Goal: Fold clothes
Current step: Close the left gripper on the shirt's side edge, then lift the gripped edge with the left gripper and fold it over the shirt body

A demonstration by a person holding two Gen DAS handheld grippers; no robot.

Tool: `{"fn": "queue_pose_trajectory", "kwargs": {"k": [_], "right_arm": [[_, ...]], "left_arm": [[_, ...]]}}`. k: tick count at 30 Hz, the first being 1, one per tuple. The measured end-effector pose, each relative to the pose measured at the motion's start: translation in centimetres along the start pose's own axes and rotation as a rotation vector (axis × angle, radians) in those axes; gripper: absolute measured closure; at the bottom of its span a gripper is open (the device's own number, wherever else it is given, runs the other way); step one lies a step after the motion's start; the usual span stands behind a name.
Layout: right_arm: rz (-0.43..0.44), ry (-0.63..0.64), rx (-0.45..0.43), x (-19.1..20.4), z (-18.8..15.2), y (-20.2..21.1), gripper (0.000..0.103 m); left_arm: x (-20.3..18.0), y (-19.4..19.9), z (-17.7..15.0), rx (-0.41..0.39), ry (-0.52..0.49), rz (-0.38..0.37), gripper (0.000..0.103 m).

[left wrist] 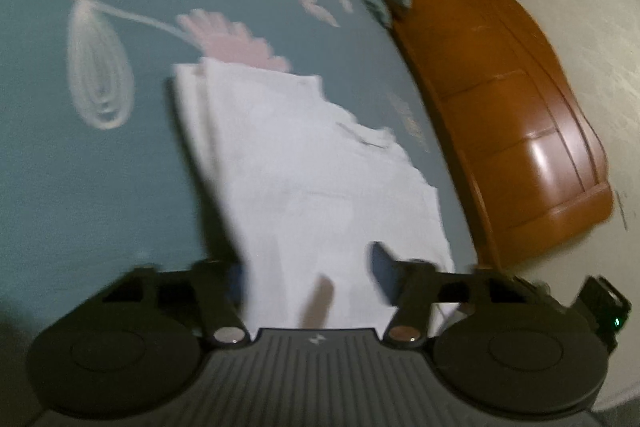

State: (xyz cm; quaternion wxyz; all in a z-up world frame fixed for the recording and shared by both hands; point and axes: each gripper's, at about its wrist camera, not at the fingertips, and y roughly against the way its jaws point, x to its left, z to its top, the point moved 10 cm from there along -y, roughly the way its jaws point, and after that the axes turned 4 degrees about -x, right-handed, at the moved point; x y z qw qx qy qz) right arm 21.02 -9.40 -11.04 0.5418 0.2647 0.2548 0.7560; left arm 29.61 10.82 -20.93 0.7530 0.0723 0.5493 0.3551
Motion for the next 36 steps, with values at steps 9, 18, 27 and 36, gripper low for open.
{"fn": "queue_pose_trajectory", "kwargs": {"k": [9, 18, 27, 36], "right_arm": [[0.012, 0.012, 0.008, 0.0, -0.2, -0.4, 0.000], [0.025, -0.009, -0.006, -0.7, -0.8, -0.6, 0.000], [0.047, -0.010, -0.029, -1.3, -1.0, -0.7, 0.000], [0.079, -0.041, -0.058, -2.1, -1.1, -0.4, 0.000]], "left_arm": [[0.7, 0.2, 0.1, 0.004, 0.004, 0.147, 0.094], [-1.4, 1.4, 0.6, 0.004, -0.070, 0.250, 0.097], [-4.7, 2.5, 1.4, -0.012, -0.126, 0.278, 0.097], [-9.6, 1.7, 2.1, -0.023, -0.194, 0.264, 0.097]]}}
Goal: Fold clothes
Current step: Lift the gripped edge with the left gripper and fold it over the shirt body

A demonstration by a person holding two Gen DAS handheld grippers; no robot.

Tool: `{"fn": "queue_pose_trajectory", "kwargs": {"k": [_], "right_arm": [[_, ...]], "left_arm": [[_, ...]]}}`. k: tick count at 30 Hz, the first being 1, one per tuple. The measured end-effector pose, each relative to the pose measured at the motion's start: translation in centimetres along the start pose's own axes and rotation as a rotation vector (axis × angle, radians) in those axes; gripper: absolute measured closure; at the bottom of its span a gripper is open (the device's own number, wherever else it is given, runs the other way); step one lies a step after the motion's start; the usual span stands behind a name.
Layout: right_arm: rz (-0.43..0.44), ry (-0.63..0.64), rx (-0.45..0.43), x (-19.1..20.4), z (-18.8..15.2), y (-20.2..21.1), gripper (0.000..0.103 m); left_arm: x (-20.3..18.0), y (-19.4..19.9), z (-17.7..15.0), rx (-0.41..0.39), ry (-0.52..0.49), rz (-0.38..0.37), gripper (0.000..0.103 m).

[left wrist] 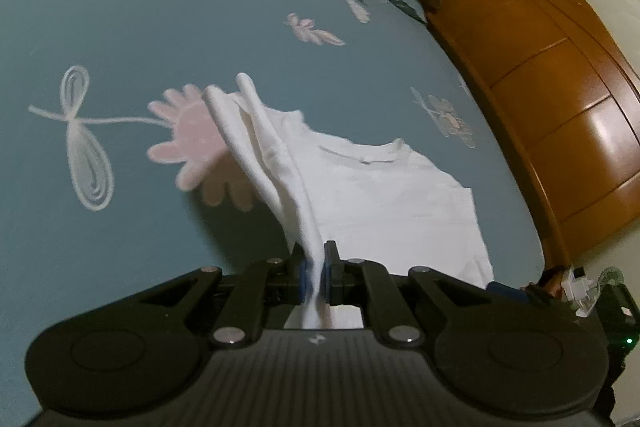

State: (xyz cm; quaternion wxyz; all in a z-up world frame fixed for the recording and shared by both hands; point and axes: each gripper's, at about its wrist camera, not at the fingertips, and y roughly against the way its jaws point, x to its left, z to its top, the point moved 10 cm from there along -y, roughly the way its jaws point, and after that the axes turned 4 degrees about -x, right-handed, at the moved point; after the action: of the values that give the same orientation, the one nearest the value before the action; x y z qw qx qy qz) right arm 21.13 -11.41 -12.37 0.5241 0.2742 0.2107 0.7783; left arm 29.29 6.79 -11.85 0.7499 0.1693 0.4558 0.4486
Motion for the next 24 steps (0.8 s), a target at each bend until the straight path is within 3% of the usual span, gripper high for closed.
{"fn": "queue_pose_trajectory", "kwargs": {"k": [11, 24], "right_arm": [[0.012, -0.045, -0.039, -1.7, -0.2, 1.1, 0.000], [0.015, -0.104, -0.072, -4.2, -0.7, 2.6, 0.000]], "left_arm": [[-5.5, -0.5, 1.3, -0.004, -0.077, -0.029, 0.097], [-11.8, -2.2, 2.8, -0.028, -0.079, -0.126, 0.097]]}}
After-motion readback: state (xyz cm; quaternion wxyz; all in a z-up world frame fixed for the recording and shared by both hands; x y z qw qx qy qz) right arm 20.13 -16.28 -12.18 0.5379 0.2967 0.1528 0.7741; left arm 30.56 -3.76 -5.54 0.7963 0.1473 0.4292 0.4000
